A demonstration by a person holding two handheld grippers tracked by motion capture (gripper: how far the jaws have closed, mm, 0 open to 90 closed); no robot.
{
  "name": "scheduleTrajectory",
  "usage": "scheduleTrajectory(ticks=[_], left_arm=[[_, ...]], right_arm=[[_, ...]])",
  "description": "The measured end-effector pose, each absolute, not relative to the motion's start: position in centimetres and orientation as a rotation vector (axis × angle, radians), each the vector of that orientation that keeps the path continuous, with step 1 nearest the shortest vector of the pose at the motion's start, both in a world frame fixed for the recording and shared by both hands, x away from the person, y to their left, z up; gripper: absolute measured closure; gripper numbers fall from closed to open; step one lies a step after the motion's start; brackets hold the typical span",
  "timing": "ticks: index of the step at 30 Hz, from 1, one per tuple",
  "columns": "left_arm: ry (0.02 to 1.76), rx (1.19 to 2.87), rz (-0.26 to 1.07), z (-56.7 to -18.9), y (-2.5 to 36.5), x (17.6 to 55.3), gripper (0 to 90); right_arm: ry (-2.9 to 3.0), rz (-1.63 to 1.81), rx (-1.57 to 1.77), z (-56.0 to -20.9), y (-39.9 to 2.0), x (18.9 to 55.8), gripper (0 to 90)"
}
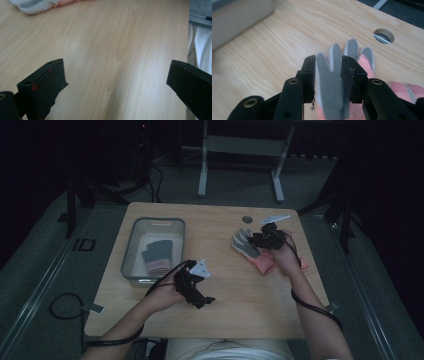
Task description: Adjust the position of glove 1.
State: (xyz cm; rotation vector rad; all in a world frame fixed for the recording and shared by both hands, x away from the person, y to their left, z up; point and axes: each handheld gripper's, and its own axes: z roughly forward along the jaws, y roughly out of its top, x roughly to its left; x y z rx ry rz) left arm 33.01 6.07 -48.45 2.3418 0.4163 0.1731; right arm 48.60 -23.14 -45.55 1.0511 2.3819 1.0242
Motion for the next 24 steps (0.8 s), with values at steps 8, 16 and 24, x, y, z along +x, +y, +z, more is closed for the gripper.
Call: scheduleTrajectory(ticks=[8, 16, 24], left_arm=[[0.434, 2.365, 0.157, -52.4, 4.6, 31.3, 1.8], [0.482, 2.332, 0.273, -54.4, 4.5, 29.7, 1.8], [0.529, 2.290, 0.322, -55.3, 5.0, 28.8, 1.9]], right_arm=[[2.421, 0.954, 1.015, -46.9, -24.0, 49.9, 63.8], [2.519, 0.779, 0.907, -49.1, -22.6, 51.0, 61.1], [2.594, 0.629, 0.864, -51.9, -22.4, 51.9, 61.7]])
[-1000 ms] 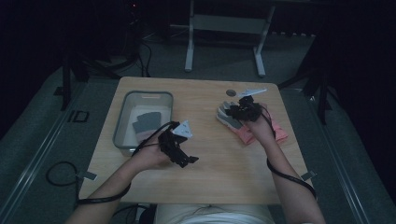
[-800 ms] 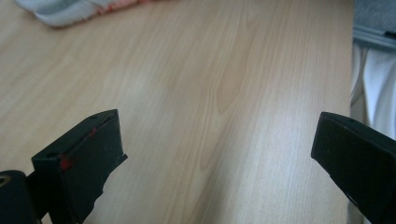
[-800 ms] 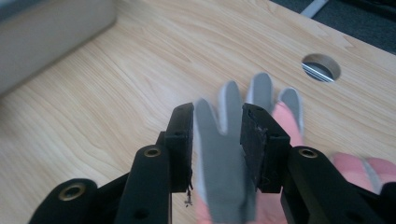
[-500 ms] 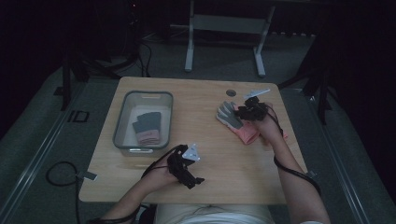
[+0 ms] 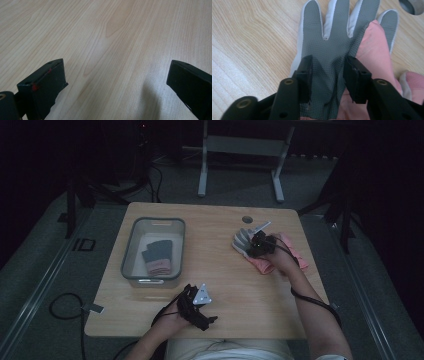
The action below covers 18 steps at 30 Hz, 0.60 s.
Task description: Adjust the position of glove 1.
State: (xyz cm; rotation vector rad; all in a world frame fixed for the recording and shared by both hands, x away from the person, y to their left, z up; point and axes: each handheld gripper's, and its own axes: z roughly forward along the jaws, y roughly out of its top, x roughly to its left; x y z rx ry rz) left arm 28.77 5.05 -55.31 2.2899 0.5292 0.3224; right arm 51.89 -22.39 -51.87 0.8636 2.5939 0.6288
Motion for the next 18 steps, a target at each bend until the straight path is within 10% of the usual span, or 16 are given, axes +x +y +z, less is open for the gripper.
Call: scheduleTrajectory(ticks=[10, 18], left_arm=[[0.583, 2.239, 0.316, -55.2, 5.3, 28.4, 1.8], [0.589, 2.243, 0.348, -55.5, 5.5, 27.9, 1.9]], right_arm=[[2.555, 0.740, 1.049, -52.2, -23.0, 51.8, 86.1], [2.376, 0.905, 1.157, -47.3, -22.9, 48.8, 88.3]])
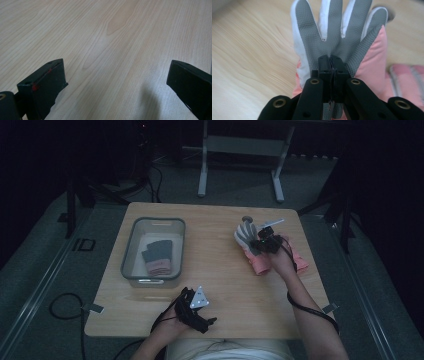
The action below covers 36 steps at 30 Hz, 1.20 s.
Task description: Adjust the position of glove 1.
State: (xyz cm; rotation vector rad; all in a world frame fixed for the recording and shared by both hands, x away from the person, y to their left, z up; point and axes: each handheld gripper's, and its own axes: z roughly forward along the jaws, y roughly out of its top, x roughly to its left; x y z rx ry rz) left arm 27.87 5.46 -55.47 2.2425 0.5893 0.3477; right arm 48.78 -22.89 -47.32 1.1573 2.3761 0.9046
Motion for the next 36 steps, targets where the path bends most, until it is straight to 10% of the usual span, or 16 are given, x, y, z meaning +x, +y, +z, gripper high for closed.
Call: scheduleTrajectory(ticks=[12, 36], left_arm=[[0.585, 2.227, 0.395, -55.5, 5.9, 28.3, 1.9], [0.547, 2.217, 0.413, -55.8, 6.1, 28.3, 1.9]], right_arm=[[2.111, 1.124, 1.319, -40.8, -20.6, 41.0, 88.3], [2.108, 1.007, 1.686, -52.3, -15.4, 41.7, 87.8]])
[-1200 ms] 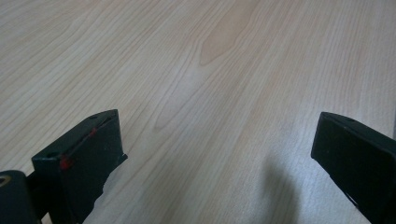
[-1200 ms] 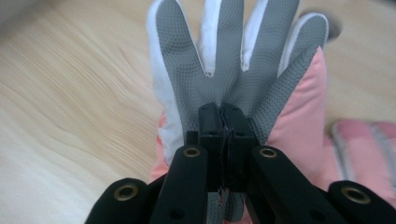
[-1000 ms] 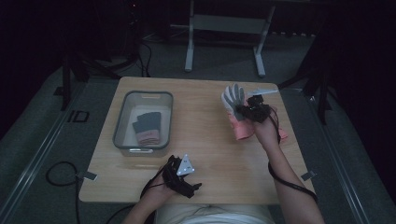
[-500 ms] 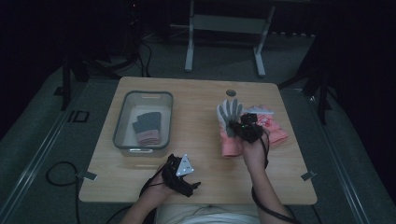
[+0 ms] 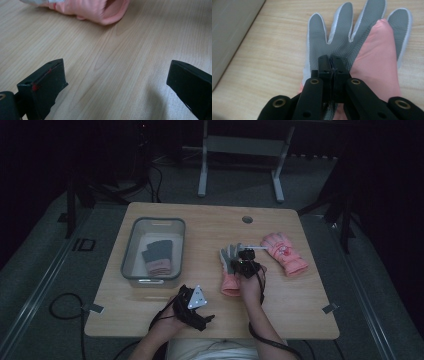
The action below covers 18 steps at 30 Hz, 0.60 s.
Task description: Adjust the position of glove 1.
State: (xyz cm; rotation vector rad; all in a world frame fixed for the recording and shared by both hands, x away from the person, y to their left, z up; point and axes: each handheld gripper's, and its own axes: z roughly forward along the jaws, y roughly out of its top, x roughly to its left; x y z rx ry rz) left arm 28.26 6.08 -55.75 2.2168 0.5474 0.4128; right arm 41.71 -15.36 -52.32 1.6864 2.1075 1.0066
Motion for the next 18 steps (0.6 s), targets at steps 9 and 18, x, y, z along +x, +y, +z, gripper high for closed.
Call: scheduleTrajectory(ticks=[9, 18], left_arm=[[0.543, 2.229, 0.418, -55.9, 6.0, 28.3, 1.9], [0.534, 2.233, 0.412, -56.1, 6.1, 28.2, 1.9]], right_arm=[[2.117, 0.989, 1.688, -52.7, -15.0, 42.3, 81.9], [2.073, 1.115, 1.442, -47.5, -18.4, 41.3, 70.5]])
